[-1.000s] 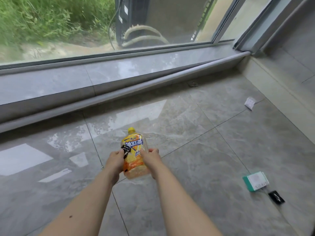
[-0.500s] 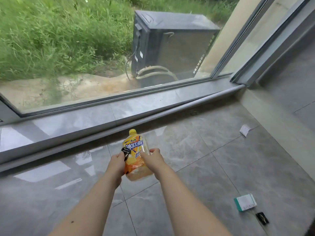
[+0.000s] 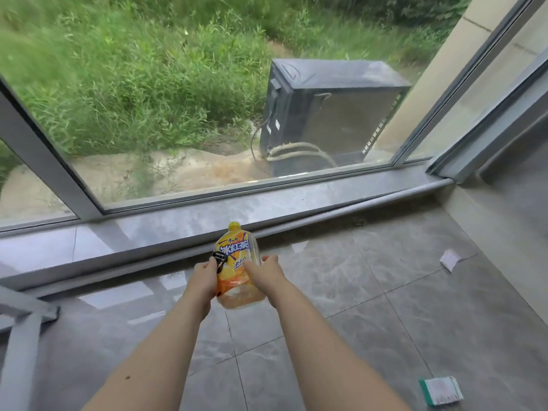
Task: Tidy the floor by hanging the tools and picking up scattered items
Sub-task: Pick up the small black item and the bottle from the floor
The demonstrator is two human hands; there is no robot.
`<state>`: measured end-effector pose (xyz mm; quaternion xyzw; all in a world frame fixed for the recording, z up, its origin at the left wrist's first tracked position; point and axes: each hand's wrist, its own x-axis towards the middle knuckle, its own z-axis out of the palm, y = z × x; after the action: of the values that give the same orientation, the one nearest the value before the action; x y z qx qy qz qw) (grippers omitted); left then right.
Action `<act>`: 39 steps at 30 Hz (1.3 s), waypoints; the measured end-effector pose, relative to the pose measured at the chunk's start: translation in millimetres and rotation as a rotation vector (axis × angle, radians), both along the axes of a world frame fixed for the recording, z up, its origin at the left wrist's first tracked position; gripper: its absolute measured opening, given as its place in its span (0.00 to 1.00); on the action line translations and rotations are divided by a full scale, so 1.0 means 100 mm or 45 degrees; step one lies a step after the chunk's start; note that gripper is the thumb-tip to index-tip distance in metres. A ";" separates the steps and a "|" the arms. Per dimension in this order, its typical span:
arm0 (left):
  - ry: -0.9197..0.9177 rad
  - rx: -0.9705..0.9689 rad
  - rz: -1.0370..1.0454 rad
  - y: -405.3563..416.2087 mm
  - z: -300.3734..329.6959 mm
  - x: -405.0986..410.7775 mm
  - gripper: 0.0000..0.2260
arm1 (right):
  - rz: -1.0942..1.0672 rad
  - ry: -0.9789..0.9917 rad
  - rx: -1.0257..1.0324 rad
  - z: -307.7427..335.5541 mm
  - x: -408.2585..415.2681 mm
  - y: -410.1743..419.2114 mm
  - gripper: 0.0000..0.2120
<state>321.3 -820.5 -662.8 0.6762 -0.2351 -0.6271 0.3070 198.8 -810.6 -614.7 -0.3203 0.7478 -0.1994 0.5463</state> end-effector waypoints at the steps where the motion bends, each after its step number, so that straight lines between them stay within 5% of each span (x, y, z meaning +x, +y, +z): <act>1: 0.000 -0.005 0.029 0.04 0.05 0.02 0.19 | 0.026 -0.001 0.004 0.03 0.02 0.01 0.24; 13: -0.020 -0.029 0.571 0.83 0.50 0.43 0.19 | 0.587 0.052 -0.049 0.40 0.53 0.35 0.27; 18: -0.240 0.006 0.855 1.60 0.53 0.82 0.19 | 0.819 0.056 -0.040 0.50 1.10 0.93 0.25; 30: -0.286 0.146 1.401 4.25 0.83 1.27 0.18 | 1.433 0.096 -0.047 0.71 2.06 3.18 0.22; 39: -0.218 0.181 1.896 6.83 0.83 1.01 0.18 | 1.963 0.119 -0.091 0.63 2.24 5.69 0.26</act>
<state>421.9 -137.5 -579.8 0.7211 0.3022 -0.2128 0.5860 422.5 -241.2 -552.1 -0.7760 0.3290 0.2271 0.4878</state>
